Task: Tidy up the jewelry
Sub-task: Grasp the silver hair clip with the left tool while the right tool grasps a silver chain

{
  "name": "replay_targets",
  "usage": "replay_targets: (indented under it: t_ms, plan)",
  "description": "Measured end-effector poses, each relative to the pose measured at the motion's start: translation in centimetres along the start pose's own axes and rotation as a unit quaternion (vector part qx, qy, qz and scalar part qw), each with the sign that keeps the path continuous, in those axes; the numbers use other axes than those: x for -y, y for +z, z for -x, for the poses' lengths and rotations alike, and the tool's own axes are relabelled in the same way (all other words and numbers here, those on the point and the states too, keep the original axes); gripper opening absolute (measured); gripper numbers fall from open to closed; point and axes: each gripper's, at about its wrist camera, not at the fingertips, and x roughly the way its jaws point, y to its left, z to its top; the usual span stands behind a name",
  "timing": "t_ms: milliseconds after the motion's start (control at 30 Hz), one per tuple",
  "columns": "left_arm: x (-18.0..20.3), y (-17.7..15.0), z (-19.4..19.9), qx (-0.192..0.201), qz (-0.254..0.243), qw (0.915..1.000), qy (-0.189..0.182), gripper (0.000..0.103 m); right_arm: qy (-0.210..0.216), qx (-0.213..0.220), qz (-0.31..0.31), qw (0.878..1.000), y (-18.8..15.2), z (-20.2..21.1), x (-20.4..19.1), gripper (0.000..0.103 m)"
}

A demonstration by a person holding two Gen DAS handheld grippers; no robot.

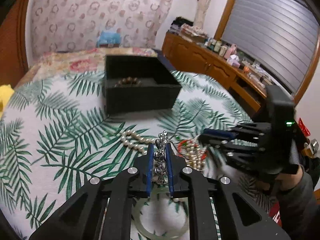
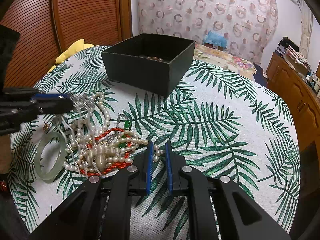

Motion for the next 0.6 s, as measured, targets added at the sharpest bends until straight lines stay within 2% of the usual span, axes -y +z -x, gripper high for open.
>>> replay_targets:
  t_ms: [233,267,333,600]
  plan:
    - [1.8,0.5,2.6,0.044,-0.029,0.9983,0.025,0.008,0.001,0.000,-0.001,1.000,0.0,0.0,0.0,0.013]
    - [1.8,0.6,2.8,0.049,-0.030,0.9980,0.027,0.008,0.003,0.000,-0.002,1.000,0.0,0.0,0.0,0.006]
    - [1.8,0.7,3.3,0.054,-0.031,0.9976,0.030,0.008,0.004,0.001,-0.005,1.000,0.0,0.0,0.1,0.006]
    - [0.9,1.4,5.1,0.075,-0.027,0.9957,0.047,0.008,0.010,0.042,-0.005,0.999,1.4,2.8,-0.3,0.005]
